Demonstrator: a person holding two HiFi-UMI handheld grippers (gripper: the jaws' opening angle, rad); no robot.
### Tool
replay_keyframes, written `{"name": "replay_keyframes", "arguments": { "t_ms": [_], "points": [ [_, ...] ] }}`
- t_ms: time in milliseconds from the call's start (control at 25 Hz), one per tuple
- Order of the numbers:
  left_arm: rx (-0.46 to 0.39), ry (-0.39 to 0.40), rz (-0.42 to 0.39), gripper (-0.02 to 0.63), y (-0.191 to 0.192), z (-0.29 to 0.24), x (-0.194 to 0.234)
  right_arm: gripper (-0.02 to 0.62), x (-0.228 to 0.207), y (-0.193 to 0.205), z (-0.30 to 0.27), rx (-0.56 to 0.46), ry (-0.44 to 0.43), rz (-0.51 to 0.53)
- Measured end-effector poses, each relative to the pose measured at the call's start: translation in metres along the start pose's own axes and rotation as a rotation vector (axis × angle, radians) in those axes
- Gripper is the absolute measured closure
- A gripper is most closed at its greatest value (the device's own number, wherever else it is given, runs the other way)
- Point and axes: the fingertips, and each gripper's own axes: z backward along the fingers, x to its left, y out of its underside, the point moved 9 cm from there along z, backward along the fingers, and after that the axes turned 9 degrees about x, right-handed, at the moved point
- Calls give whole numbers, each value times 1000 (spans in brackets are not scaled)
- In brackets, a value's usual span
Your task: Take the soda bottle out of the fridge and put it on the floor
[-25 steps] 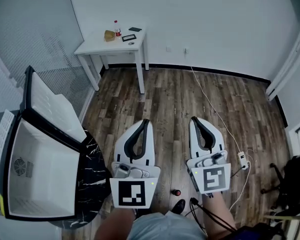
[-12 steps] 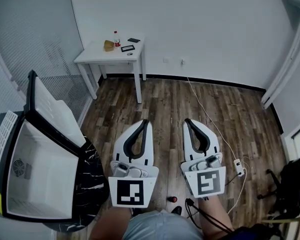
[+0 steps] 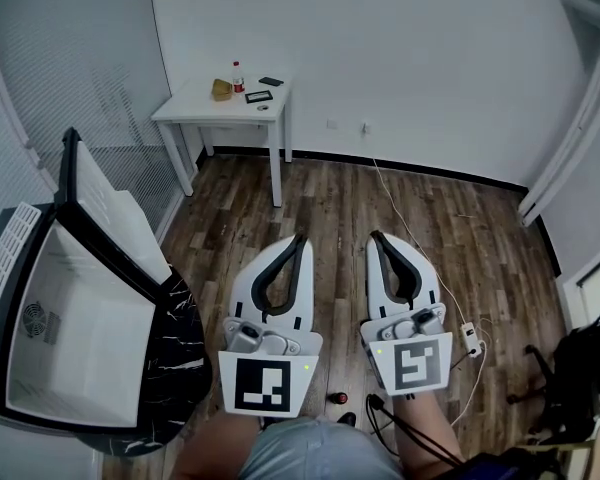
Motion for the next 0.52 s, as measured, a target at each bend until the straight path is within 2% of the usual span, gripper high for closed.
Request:
{"name": "replay_keyframes", "arguments": {
  "t_ms": [520],
  "points": [
    [-11, -21, 5, 589, 1, 16, -2, 583, 13, -2, 9, -10, -20, 10]
  ]
}}
